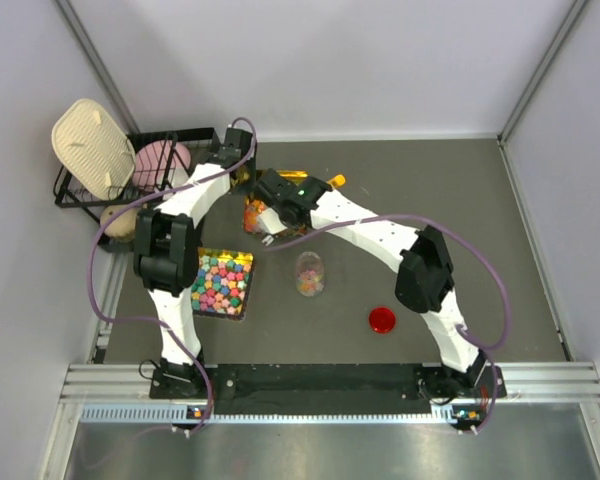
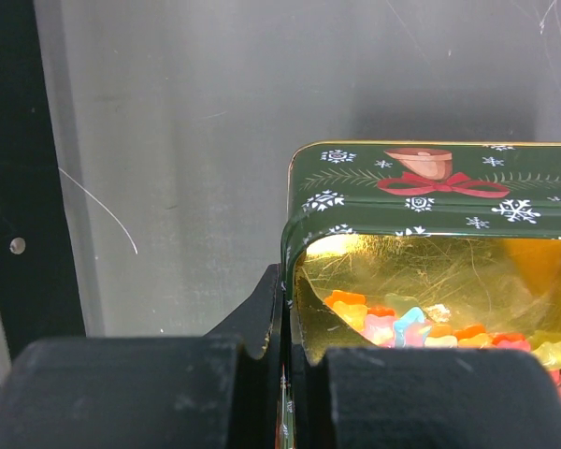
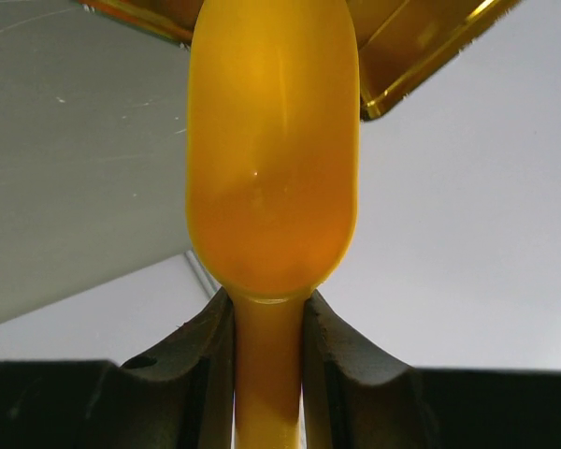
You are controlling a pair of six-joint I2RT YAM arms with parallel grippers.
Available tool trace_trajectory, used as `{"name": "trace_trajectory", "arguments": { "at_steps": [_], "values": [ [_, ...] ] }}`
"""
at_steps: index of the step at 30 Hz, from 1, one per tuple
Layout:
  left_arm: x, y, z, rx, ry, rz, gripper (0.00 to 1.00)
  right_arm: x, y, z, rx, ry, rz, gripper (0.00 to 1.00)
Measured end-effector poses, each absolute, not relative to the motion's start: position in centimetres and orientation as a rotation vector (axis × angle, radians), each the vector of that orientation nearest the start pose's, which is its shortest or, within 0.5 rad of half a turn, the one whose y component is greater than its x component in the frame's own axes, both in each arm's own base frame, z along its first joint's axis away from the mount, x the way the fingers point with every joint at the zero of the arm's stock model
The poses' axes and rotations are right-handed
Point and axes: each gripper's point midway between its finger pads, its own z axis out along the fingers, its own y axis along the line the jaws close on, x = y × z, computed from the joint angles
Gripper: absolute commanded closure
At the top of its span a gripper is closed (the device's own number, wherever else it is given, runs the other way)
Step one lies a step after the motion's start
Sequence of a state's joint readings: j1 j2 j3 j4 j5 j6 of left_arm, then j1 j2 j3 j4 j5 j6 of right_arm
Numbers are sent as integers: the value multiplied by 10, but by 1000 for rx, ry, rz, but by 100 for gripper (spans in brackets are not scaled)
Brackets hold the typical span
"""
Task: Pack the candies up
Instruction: Scoop the fake candies from the storage box.
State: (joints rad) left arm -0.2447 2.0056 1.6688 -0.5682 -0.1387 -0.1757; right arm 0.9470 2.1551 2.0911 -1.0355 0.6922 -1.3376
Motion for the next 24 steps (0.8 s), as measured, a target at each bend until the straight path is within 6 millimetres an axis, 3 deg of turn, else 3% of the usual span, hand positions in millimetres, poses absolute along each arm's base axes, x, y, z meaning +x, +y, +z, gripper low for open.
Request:
{"name": "trace_trajectory", "arguments": {
  "at_steps": [14,24],
  "values": [
    [492,-104,110,11,2467,-4,100,402,343,180,-2398,1200,-1055,100],
    [492,-95,110,-4,2471,30,100,404,361,161,-2354,1265,-948,100]
  ]
}}
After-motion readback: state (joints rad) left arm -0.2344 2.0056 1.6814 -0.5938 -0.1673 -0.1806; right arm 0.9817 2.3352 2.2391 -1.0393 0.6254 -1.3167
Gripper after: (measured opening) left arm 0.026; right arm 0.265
